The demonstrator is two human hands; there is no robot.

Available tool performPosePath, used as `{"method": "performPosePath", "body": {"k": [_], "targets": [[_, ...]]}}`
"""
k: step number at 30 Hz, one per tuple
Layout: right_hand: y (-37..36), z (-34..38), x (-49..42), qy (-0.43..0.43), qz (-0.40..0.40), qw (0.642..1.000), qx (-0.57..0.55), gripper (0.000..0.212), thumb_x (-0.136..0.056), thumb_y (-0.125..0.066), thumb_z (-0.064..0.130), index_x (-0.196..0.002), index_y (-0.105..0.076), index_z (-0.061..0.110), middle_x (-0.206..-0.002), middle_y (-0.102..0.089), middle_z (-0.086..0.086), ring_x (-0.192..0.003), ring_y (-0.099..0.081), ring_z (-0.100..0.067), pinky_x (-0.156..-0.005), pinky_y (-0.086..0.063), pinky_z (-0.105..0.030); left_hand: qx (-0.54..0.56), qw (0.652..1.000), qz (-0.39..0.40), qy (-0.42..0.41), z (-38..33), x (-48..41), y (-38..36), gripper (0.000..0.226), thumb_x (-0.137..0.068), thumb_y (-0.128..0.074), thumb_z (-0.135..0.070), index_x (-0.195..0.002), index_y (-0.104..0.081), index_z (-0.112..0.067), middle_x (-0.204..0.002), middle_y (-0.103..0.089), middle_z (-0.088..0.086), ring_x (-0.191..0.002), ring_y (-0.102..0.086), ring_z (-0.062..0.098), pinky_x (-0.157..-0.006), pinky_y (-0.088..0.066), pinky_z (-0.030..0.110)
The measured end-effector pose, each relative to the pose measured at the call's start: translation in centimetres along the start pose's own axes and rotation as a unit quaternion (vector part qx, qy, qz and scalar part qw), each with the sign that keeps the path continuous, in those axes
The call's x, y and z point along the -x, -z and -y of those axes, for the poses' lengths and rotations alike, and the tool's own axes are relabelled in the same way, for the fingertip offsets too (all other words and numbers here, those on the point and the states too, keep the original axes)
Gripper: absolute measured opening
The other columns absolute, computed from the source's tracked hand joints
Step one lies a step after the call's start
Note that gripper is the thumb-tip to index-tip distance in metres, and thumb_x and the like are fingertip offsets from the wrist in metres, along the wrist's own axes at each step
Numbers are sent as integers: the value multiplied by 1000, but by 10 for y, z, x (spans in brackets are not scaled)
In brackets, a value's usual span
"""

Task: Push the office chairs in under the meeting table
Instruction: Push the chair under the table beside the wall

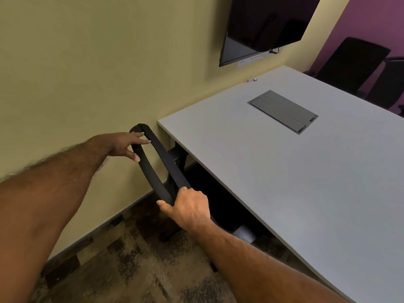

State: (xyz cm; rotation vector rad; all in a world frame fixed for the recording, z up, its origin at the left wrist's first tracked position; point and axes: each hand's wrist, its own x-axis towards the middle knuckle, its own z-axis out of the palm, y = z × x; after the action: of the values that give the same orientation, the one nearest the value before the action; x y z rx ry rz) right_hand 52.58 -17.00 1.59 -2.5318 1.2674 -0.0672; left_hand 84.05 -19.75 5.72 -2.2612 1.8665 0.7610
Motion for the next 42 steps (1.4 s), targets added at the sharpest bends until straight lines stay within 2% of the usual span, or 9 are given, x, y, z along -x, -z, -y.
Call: {"method": "performPosePath", "body": {"k": [7,11,15,24,28,31,34,39,42], "targets": [[18,-53,-12,1,-30,999,-19,79,-78,-42,87,-109,-53,15,-87,-62,-1,-76,-61,-22,-61,-46,-36,-37,999,-4,-5,-26,-24,-3,81,-94,-63,-48,-158,-16,-36,-169,2,0,-155,5,24,-122,-14,44],[27,-80,-21,8,-55,998,-9,78,-76,-42,89,-99,-58,17,-80,-60,2,-73,-60,-20,-64,-50,-36,-65,997,-31,-19,-43,-32,-1,85,-92,-60,-57,-157,-7,-41,-168,7,-1,-155,-7,24,-110,-35,37],[32,-101,-35,10,-56,998,-32,81,-75,-44,88,-108,-63,17,-95,-70,-3,-83,-64,-22,-74,-56,-39,-80,996,-21,-19,-64,-43,8,80,-94,-58,-56,-157,-11,-44,-168,13,-4,-154,-12,30,-63,-52,19],[31,-113,-51,-7,-43,998,-33,81,-73,-47,88,-111,-64,19,-97,-70,-1,-85,-64,-21,-76,-57,-39,-74,997,29,14,-82,-52,15,70,-100,-52,-45,-157,-12,-44,-166,17,-11,-154,9,35,-57,-60,27],[29,-113,-53,-10,-38,998,-46,81,-72,-49,88,-111,-65,19,-98,-71,-1,-86,-65,-21,-78,-58,-40,-82,996,27,16,-82,-50,13,68,-102,-48,-46,-157,-9,-43,-167,14,-8,-154,10,34,-85,-60,40],[29,-110,-51,-20,-44,998,-49,85,-70,-46,92,-113,-65,21,-101,-72,1,-89,-66,-20,-79,-58,-39,-63,997,24,28,-83,-50,10,69,-103,-49,-44,-159,-10,-37,-168,12,0,-154,11,33,-121,-24,50],[29,-107,-48,-29,-48,997,-55,85,-71,-43,93,-110,-64,22,-100,-71,1,-88,-66,-21,-79,-57,-39,-15,998,4,54,-88,-45,5,67,-103,-51,-38,-159,-14,-30,-168,8,5,-154,9,32,-124,-6,48],[26,-109,-38,-36,-51,998,-20,90,-79,-31,91,-128,-55,19,-117,-68,-4,-106,-63,-27,-94,-50,-47,-23,994,-77,78,-115,-35,-11,62,-104,-50,-29,-159,-22,-23,-169,-3,10,-155,-3,32,-124,-15,48],[24,-109,-28,-38,-49,998,-1,89,-85,-21,85,-140,-46,19,-135,-60,-6,-124,-53,-29,-106,-38,-55,-44,986,-147,62,-147,-22,-31,65,-102,-50,-40,-159,-23,-23,-168,-9,7,-155,-6,27,-121,-26,52]]}}
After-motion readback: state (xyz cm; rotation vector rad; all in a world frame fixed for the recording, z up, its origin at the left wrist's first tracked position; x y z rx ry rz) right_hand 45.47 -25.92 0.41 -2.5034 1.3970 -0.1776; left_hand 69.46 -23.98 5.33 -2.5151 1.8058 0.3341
